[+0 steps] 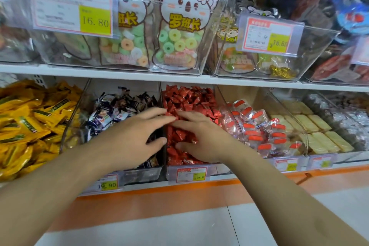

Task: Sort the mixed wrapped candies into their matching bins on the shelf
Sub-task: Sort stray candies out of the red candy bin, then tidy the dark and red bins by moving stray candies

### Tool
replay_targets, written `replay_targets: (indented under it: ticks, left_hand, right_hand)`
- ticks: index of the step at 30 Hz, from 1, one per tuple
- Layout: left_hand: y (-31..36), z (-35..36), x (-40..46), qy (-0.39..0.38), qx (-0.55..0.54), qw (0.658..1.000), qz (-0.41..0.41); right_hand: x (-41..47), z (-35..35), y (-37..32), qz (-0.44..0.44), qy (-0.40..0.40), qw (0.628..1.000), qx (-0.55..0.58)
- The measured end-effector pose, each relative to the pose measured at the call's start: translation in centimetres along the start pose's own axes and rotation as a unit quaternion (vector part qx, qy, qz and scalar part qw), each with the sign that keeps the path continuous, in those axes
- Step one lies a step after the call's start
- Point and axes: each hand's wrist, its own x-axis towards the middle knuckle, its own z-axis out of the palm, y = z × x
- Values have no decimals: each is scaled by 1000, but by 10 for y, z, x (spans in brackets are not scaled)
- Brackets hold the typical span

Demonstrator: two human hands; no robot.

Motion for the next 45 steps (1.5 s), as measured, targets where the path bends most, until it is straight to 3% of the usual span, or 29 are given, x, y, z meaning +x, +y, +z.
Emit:
replay_targets:
  ticks: [6,15,22,25,28,33,45]
  left_hand:
    - [-1,-2,9,-65,13,998,-8]
    - [-2,-2,14,-45,-12,998,-35]
    - [-1,1,15,-33,7,998,-60]
    - [0,0,16,-32,0,997,-70]
    - [-2,-1,16,-36,8,997,-67]
    - [-9,-4,15,-57,19,997,-46]
    - [-14,-2,15,-57,17,998,-35]
  right_hand:
    - [-3,-10,20,50,-33,995,-83]
    - [-21,-29,25,93,-56,989,-99]
    - [-13,-22,10,35,62,997,-30]
    - [1,-6,-8,-2,17,1000,14]
    - [5,4,-6,21,-41,998,42]
    - [-4,-5,15,49,-80,994,-52]
    - [-21,-26,19,102,-41,990,-83]
